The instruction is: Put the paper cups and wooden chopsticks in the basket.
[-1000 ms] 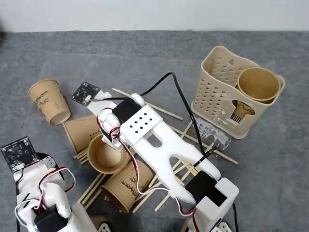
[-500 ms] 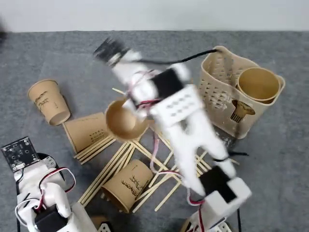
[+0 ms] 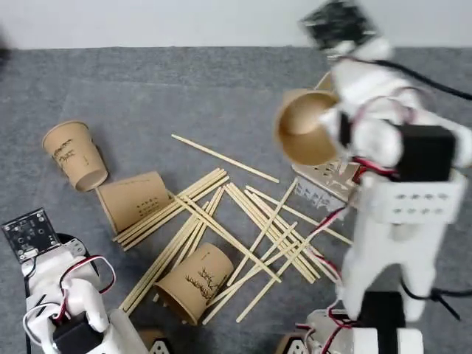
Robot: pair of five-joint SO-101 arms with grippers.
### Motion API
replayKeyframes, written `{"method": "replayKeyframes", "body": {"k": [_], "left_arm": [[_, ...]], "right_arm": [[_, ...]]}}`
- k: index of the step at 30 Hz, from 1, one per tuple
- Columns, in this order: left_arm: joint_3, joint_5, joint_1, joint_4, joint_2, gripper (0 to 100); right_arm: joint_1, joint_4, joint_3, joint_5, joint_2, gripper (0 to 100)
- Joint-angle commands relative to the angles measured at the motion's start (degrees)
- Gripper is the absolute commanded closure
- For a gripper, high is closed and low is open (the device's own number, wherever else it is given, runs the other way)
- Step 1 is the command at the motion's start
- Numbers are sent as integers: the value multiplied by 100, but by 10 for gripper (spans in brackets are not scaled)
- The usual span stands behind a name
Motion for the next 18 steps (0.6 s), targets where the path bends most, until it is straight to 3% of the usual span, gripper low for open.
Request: {"method": "replayKeyframes", "body": {"k": [1,6,18], "left_arm": [[-31,0,-26,-70,-88,985],[-31,0,-26,-70,-88,985],[-31,0,-26,-70,-88,985]], "right_arm": [[848,-110,-281,273,-312,989],[1420,-127,-281,475,-277,989],[1912,-92,-246,484,57,989]]}}
